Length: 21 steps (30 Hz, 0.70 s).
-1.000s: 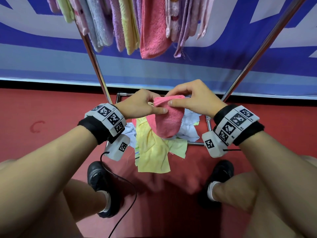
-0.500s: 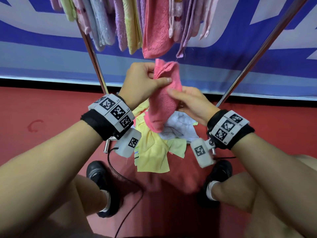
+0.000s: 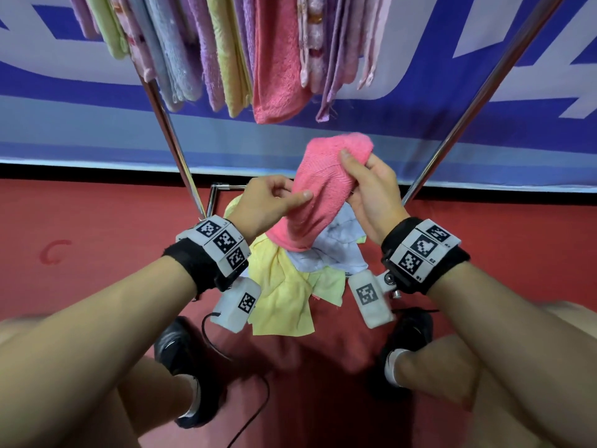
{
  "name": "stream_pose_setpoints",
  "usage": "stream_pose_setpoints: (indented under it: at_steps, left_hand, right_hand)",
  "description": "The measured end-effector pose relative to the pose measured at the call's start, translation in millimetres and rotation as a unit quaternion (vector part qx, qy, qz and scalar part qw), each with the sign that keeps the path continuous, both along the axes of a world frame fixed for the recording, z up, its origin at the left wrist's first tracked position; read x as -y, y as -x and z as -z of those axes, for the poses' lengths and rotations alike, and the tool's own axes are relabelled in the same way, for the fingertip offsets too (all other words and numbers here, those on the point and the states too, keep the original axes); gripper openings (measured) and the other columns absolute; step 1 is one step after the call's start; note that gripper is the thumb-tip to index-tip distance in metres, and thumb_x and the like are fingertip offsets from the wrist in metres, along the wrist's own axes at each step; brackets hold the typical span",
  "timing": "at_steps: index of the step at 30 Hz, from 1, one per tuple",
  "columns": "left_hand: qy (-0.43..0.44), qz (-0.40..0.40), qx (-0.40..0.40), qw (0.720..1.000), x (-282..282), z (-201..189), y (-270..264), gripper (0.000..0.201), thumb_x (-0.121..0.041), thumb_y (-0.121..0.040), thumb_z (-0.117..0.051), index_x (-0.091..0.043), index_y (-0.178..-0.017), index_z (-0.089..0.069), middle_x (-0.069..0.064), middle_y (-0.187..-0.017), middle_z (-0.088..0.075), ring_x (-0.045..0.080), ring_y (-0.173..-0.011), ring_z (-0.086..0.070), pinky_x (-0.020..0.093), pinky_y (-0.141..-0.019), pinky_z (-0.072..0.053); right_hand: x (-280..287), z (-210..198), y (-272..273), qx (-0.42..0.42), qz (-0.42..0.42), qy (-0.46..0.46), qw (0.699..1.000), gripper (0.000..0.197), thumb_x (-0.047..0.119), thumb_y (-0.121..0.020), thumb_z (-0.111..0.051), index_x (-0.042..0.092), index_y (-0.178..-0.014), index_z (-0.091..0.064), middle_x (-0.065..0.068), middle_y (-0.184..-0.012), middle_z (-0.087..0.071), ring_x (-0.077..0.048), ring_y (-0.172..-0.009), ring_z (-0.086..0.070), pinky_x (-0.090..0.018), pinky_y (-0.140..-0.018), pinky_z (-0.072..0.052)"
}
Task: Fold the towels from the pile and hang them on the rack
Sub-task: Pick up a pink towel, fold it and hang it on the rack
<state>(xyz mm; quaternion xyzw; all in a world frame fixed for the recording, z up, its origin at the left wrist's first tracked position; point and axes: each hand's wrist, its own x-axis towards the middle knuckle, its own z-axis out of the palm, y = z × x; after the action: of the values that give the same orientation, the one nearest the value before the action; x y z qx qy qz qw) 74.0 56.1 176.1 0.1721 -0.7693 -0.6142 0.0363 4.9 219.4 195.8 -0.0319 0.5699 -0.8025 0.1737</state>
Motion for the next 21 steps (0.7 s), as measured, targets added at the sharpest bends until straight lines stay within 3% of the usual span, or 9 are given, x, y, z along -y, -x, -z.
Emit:
stream_pose_setpoints:
  at_steps: [3, 6, 9, 11, 15, 18, 20, 21]
  left_hand:
    - [-0.008, 0.011, -0.009, 1.000, -2.4, -1.0, 1.7, 0.029, -0.013, -0.084, -0.080, -0.006, -0.111, -0.070, 0.013, -0.078, -0.063, 0.017, -0.074, -0.062, 0.038, -0.080, -0.054]
    - [-0.017, 0.079, -0.024, 0.996, -11.3, -7.2, 2.7, 0.028, -0.012, -0.089, -0.074, -0.011, -0.117, -0.070, 0.015, -0.087, -0.064, 0.016, -0.079, -0.059, 0.035, -0.079, -0.054]
    - [0.009, 0.075, -0.038, 0.996, -14.9, -12.6, 5.5, 0.008, -0.014, -0.090, -0.073, -0.018, -0.096, -0.075, 0.007, -0.089, -0.069, 0.013, -0.075, -0.061, 0.032, -0.073, -0.052]
    - [0.019, 0.050, -0.044, 0.998, -14.0, -12.4, 8.2, 0.010, -0.020, -0.085, -0.078, -0.027, -0.079, -0.073, 0.008, -0.091, -0.066, 0.014, -0.076, -0.060, 0.033, -0.075, -0.051]
    - [0.009, 0.057, -0.064, 0.996, -22.7, -14.6, 10.5, 0.012, -0.012, -0.092, -0.068, -0.013, -0.081, -0.066, 0.005, -0.083, -0.059, 0.011, -0.074, -0.054, 0.023, -0.077, -0.044]
    - [-0.076, 0.091, -0.060, 0.991, -27.9, -19.2, 7.5, 0.023, -0.027, -0.090, -0.063, -0.004, -0.087, -0.060, 0.012, -0.084, -0.053, 0.021, -0.080, -0.049, 0.033, -0.078, -0.041]
    - [-0.085, 0.107, -0.039, 0.990, -30.2, -19.3, 5.4, 0.034, -0.029, -0.089, -0.072, 0.003, -0.096, -0.062, 0.012, -0.085, -0.062, 0.023, -0.078, -0.057, 0.033, -0.074, -0.045]
    - [-0.072, 0.112, -0.034, 0.991, -32.1, -20.3, 3.7, 0.030, -0.024, -0.088, -0.076, 0.002, -0.101, -0.067, 0.010, -0.088, -0.071, 0.021, -0.080, -0.066, 0.031, -0.075, -0.050]
  right_hand:
    - [-6.7, -2.0, 3.4, 0.007, -0.001, 0.035, 0.999, 0.015, 0.009, -0.104, -0.056, 0.003, -0.112, -0.066, -0.012, -0.105, -0.075, -0.020, -0.099, -0.072, -0.036, -0.090, -0.057]
    - [-12.2, -7.2, 5.7, 0.013, -0.010, 0.054, 0.998, 0.017, 0.007, -0.105, -0.052, 0.001, -0.114, -0.064, -0.012, -0.103, -0.075, -0.020, -0.096, -0.073, -0.036, -0.088, -0.059]
    - [-16.3, -9.8, 8.9, 0.005, 0.001, 0.047, 0.999, 0.027, 0.009, -0.105, -0.053, -0.007, -0.126, -0.059, -0.021, -0.114, -0.071, -0.026, -0.101, -0.071, -0.042, -0.095, -0.058]
    - [-19.0, -7.5, 11.3, 0.001, 0.008, 0.039, 0.999, 0.032, 0.010, -0.104, -0.055, -0.009, -0.130, -0.058, -0.027, -0.124, -0.068, -0.030, -0.106, -0.069, -0.046, -0.101, -0.056]
    - [-24.1, -3.9, 20.8, -0.024, 0.038, 0.013, 0.999, 0.021, 0.010, -0.103, -0.058, -0.001, -0.120, -0.065, -0.017, -0.110, -0.075, -0.025, -0.101, -0.073, -0.040, -0.093, -0.059]
    - [-25.6, -5.7, 28.9, -0.051, 0.047, -0.018, 0.997, 0.014, 0.010, -0.101, -0.062, 0.005, -0.113, -0.068, -0.011, -0.101, -0.076, -0.024, -0.098, -0.073, -0.044, -0.094, -0.058]
    - [-26.0, -7.9, 31.2, -0.056, 0.039, -0.026, 0.997, 0.013, 0.009, -0.101, -0.062, 0.005, -0.112, -0.068, -0.011, -0.097, -0.076, -0.025, -0.095, -0.073, -0.044, -0.092, -0.059]
    - [-26.0, -8.8, 32.0, -0.055, 0.037, -0.029, 0.997, 0.015, 0.009, -0.100, -0.063, 0.003, -0.113, -0.068, -0.012, -0.097, -0.076, -0.025, -0.093, -0.074, -0.044, -0.090, -0.060]
